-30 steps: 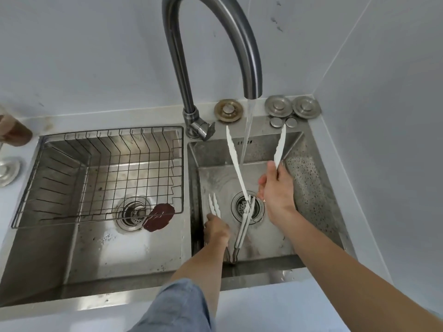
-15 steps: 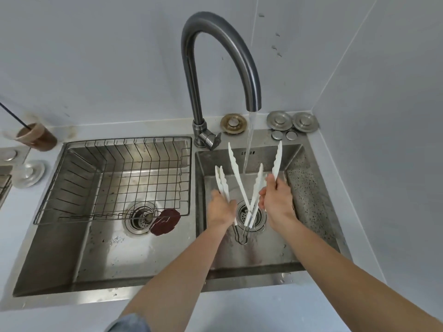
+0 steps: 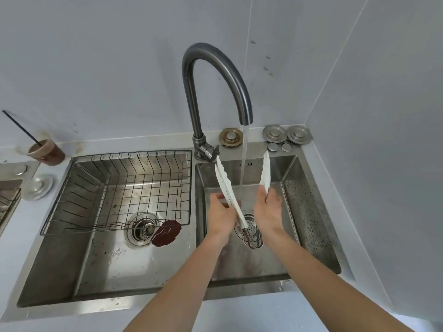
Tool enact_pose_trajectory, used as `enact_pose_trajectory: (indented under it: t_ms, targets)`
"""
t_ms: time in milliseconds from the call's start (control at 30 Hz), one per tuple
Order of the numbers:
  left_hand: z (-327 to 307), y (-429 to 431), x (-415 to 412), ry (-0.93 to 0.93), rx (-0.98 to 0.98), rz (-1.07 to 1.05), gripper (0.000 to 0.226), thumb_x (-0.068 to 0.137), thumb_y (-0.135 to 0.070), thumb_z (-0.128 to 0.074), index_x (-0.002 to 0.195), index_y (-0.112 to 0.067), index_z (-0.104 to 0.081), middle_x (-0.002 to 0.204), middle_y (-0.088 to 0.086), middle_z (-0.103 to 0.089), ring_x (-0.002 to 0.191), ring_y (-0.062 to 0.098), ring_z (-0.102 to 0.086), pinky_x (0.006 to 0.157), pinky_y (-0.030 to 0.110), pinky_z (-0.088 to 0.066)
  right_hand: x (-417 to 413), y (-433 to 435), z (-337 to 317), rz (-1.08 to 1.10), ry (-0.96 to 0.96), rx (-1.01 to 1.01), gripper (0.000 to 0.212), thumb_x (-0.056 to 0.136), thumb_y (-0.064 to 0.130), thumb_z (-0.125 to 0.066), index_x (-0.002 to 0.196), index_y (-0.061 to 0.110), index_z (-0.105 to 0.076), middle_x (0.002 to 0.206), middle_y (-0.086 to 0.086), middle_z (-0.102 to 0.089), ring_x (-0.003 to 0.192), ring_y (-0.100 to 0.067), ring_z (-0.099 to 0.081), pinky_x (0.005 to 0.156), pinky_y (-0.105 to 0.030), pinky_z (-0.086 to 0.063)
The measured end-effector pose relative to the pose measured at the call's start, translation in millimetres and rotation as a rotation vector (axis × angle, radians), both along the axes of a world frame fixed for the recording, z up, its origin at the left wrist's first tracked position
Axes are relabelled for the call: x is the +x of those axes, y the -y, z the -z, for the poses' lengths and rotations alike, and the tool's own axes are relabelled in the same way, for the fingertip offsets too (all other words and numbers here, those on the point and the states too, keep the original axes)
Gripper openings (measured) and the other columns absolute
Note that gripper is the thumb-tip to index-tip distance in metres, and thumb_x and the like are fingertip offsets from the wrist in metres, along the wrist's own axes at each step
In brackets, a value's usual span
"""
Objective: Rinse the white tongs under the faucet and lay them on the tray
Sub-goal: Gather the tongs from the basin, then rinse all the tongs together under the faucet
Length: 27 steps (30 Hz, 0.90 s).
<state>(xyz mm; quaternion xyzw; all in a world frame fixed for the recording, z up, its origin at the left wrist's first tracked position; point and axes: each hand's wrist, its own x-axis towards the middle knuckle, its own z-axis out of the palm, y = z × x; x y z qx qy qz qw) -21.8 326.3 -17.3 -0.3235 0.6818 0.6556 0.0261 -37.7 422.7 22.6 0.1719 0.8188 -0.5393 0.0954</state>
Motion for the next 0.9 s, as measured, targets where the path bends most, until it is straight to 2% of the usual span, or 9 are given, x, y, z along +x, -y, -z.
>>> enact_pose_trajectory:
  t_ms: [167,267,433,533,667,733,767,833,900]
  targets:
    - [-1,3,-3,-0.007,0.147,-0.005,0.036,0.082,-0.019,-0.073,0.107,-0.016,-0.047,0.085,0.009,-0.064,0.057,0.010,-0.057,0.041,0.015,-0.042,-2,0,7,-0.049,0.017,0.092,0.022,0.095,0.012,-0.037,0.117,0.006,-0.038,0.122,-0.016,-0.043,0.066,-0.008,-0.043,0.059,-0.029,-0.039]
    - [-1,2,-6,-0.032,0.190,0.015,0.037,0.084,-0.024,-0.071,0.113,-0.015,-0.051,0.082,0.004,-0.064,0.064,0.010,-0.059,0.053,0.021,-0.045,-2,0,11,-0.039,-0.020,0.122,0.033,0.091,0.000,-0.038,0.122,0.007,-0.033,0.124,-0.017,-0.041,0.066,-0.007,-0.042,0.049,-0.021,-0.033]
    - [-3,-11,-10,-0.034,0.470,-0.076,0.025,0.099,-0.022,-0.047,0.116,-0.008,-0.057,0.073,0.007,-0.065,0.064,0.016,-0.060,0.061,0.028,-0.051,-2,-5,10,0.011,-0.088,0.120,0.059,0.087,-0.009,-0.037,0.140,0.013,-0.021,0.135,-0.020,-0.035,0.074,-0.011,-0.045,0.066,-0.025,-0.039]
    - [-10,-19,-17,-0.004,0.710,-0.167,0.043,0.099,-0.041,-0.038,0.111,-0.006,-0.060,0.065,0.011,-0.069,0.064,0.023,-0.066,0.070,0.038,-0.054,-4,-13,8,-0.019,-0.065,0.150,0.081,0.088,-0.009,-0.040,0.150,0.026,-0.001,0.142,-0.021,-0.036,0.094,-0.024,-0.054,0.079,-0.032,-0.048]
    - [-13,-23,-26,0.001,0.675,-0.104,0.056,0.087,-0.068,-0.037,0.110,-0.023,-0.062,0.086,0.006,-0.073,0.080,0.023,-0.069,0.088,0.046,-0.053,-9,-19,9,0.031,0.001,0.182,0.082,0.091,-0.003,-0.041,0.150,0.024,0.010,0.108,-0.021,-0.059,0.059,-0.016,-0.052,0.053,-0.026,-0.045]
    - [-18,-23,-31,-0.040,0.531,-0.055,0.044,0.087,-0.058,-0.051,0.119,-0.027,-0.054,0.101,0.002,-0.069,0.091,0.021,-0.068,0.089,0.044,-0.054,-11,-20,9,0.047,-0.002,0.186,0.071,0.093,0.000,-0.040,0.151,0.016,-0.002,0.090,-0.012,-0.059,0.066,-0.020,-0.056,0.063,-0.032,-0.049]
    - [-20,-22,-35,-0.068,0.448,-0.051,0.041,0.088,-0.048,-0.058,0.122,-0.026,-0.050,0.104,0.000,-0.067,0.094,0.021,-0.067,0.088,0.042,-0.055,-10,-20,9,0.037,-0.023,0.200,0.066,0.093,0.002,-0.041,0.150,0.012,-0.010,0.094,-0.013,-0.061,0.077,-0.025,-0.060,0.074,-0.035,-0.051]
    - [-25,-23,-46,-0.103,0.314,-0.079,0.045,0.088,-0.026,-0.065,0.127,-0.021,-0.044,0.106,0.001,-0.065,0.097,0.023,-0.066,0.088,0.042,-0.054,-8,-22,9,0.010,-0.069,0.210,0.059,0.093,0.002,-0.043,0.148,0.008,-0.021,0.124,-0.019,-0.058,0.109,-0.031,-0.058,0.095,-0.037,-0.045]
    - [-30,-25,-55,-0.108,0.262,-0.114,0.049,0.087,-0.014,-0.064,0.129,-0.020,-0.040,0.104,0.003,-0.064,0.091,0.023,-0.066,0.084,0.041,-0.056,-8,-24,9,-0.012,-0.100,0.189,0.058,0.094,0.004,-0.043,0.148,0.010,-0.022,0.141,-0.016,-0.047,0.124,-0.030,-0.049,0.103,-0.035,-0.038]
